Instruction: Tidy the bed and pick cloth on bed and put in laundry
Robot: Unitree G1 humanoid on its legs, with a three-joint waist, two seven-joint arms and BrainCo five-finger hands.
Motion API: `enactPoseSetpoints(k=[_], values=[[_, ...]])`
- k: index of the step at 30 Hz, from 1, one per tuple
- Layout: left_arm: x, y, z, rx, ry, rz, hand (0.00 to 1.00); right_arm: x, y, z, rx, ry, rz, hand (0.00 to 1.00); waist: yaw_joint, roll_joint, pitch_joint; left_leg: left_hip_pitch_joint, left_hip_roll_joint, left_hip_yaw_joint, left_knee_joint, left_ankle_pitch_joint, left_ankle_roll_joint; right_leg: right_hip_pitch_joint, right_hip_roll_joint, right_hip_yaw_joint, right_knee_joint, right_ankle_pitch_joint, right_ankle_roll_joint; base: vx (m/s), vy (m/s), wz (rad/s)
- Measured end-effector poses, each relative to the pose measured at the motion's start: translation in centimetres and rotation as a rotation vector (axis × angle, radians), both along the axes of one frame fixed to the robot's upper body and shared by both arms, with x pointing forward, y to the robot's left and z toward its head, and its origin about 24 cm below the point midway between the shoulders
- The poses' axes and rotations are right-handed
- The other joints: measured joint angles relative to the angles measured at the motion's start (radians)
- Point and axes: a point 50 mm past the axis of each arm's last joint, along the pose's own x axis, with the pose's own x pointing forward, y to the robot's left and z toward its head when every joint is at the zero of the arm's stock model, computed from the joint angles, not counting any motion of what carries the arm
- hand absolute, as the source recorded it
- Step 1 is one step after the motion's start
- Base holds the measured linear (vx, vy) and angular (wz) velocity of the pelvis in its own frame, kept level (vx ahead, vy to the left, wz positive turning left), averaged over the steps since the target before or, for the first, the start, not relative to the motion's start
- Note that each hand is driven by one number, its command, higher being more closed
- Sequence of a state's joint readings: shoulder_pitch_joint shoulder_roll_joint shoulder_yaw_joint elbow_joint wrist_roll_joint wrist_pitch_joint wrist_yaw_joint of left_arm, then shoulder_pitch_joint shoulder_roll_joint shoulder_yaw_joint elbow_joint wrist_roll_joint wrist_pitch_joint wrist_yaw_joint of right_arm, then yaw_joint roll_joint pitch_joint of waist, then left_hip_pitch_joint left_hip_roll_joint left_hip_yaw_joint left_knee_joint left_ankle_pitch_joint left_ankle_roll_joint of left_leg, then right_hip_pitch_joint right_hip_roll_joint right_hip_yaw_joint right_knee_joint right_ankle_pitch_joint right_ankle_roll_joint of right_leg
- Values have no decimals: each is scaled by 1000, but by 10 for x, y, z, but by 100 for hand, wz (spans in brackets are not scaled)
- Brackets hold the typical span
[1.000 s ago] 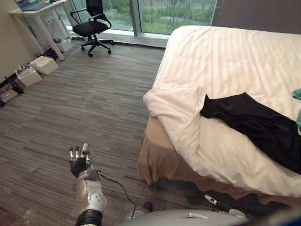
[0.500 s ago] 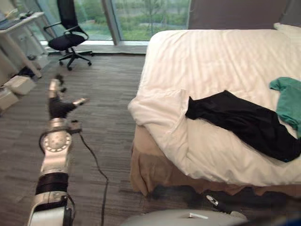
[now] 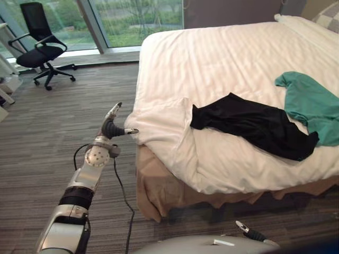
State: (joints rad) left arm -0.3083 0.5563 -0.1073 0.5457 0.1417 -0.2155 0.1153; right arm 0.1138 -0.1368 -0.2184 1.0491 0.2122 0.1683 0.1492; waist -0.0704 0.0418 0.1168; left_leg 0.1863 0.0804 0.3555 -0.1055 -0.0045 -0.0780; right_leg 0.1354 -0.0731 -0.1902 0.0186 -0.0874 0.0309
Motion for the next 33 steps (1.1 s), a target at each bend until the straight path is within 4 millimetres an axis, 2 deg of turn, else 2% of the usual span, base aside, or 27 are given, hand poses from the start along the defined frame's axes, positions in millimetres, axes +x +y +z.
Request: enactPoseSetpoints(k=[3,5,8,12,16,19,21,25,26,28,31,33], values=[[5,-8,2,25,-6,-14,0,4,-2,2,-11,-14,1,0,-9,12,12,-36,2,18,0,2,3,-62,2,26,28,-4,-5,-39,0,-18],[10,-14,6,69,-29,-6,0,10,-3,3,-17,-32,6,0,-31,17,35,-65,2,22,1,9,5,-105,1,33,51,-5,-6,-14,-9,-8],[15,-15,5,108,-28,29,0,17,-2,5,-32,-44,22,0,-48,20,59,-67,3,42,7,12,3,-133,1,44,86,-19,-13,58,-10,-12],[26,-19,16,141,-62,71,0,28,-7,9,-62,-69,44,0,-49,37,79,-103,3,64,7,22,-1,-207,0,71,145,-40,-18,29,-16,-11],[38,-28,31,179,-101,83,0,41,-7,14,-76,-116,57,0,-51,40,108,-138,5,85,7,38,-5,-276,-1,93,221,-75,-28,-12,-54,-7],[49,-39,46,213,-152,82,0,60,-3,21,-86,-175,82,0,-53,36,137,-187,10,113,8,41,-5,-363,-4,105,291,-93,-36,-41,-56,-7],[55,-44,57,220,-181,79,0,71,-1,26,-91,-217,77,0,-52,25,171,-203,14,134,30,39,-6,-390,-3,124,316,-94,-36,-35,-67,-18],[67,-51,79,229,-236,110,0,84,3,35,-93,-286,87,0,-51,11,196,-284,42,184,149,-21,-1,-457,-8,154,353,-95,-36,-12,-51,-20],[69,-54,82,224,-237,108,100,86,3,36,-97,-297,88,0,-51,13,198,-298,46,188,172,-33,1,-469,-10,159,364,-96,-36,8,-16,-13],[74,-59,87,222,-202,89,100,93,4,42,-101,-331,99,0,-50,12,216,-321,58,200,236,-64,4,-481,-13,175,390,-102,-29,-3,12,-7],[75,-57,80,282,-80,73,100,103,9,49,-98,-384,109,0,-50,15,230,-374,81,217,328,-109,10,-515,-16,185,422,-110,-26,-19,15,-4],[75,-57,81,275,-74,84,100,106,12,51,-95,-405,108,0,-46,14,242,-391,94,220,365,-130,11,-525,-16,185,433,-111,-25,-23,8,0]])
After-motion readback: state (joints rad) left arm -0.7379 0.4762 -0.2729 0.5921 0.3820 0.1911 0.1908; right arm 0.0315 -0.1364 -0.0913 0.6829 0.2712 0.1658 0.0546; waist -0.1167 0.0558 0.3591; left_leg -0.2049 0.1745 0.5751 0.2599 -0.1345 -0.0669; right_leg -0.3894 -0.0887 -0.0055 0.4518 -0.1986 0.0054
